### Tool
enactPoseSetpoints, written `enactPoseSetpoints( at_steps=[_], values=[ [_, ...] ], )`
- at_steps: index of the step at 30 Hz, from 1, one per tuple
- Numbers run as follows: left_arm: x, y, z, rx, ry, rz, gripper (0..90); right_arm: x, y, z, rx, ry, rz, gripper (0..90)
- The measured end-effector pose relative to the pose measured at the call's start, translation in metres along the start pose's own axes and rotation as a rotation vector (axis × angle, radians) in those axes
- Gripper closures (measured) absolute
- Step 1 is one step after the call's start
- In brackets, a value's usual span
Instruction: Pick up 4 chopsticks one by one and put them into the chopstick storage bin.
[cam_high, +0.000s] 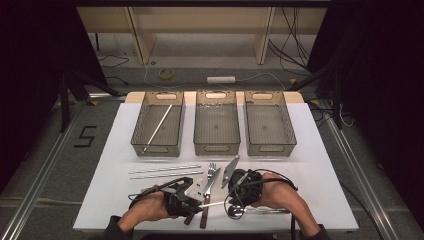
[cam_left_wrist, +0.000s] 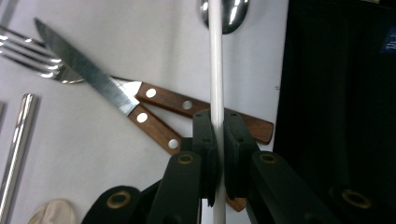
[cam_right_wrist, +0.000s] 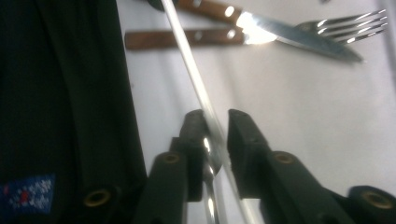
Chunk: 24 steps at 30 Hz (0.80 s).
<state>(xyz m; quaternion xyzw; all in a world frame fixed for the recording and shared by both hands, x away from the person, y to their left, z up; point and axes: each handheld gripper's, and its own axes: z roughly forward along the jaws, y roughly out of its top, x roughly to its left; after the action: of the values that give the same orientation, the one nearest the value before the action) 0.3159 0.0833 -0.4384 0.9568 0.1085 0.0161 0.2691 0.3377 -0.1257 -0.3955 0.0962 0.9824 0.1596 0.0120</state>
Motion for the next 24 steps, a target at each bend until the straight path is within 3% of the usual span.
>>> enactPoseSetpoints(
  at_steps=[4, 11, 14, 18, 24],
  values=[
    [0.006, -0.002, -0.004, -0.010, 0.023, -0.048, 85.0, -0.005, -0.003, -0.009, -0.047, -0.016, 0.061, 56.5],
    [0.021, -0.011, -0.013, -0.035, 0.076, -0.160, 85.0, -0.013, -0.012, -0.018, -0.158, -0.092, 0.180, 41.9],
    [0.028, -0.015, -0.017, -0.048, 0.102, -0.207, 84.9, -0.016, -0.020, -0.024, -0.239, -0.111, 0.209, 39.8],
    [0.034, -0.020, -0.024, -0.073, 0.140, -0.262, 84.9, -0.018, -0.030, -0.026, -0.306, -0.137, 0.255, 37.6],
    [0.044, -0.028, -0.034, -0.103, 0.195, -0.321, 85.0, -0.020, -0.047, -0.019, -0.354, -0.158, 0.302, 34.8]
  ],
)
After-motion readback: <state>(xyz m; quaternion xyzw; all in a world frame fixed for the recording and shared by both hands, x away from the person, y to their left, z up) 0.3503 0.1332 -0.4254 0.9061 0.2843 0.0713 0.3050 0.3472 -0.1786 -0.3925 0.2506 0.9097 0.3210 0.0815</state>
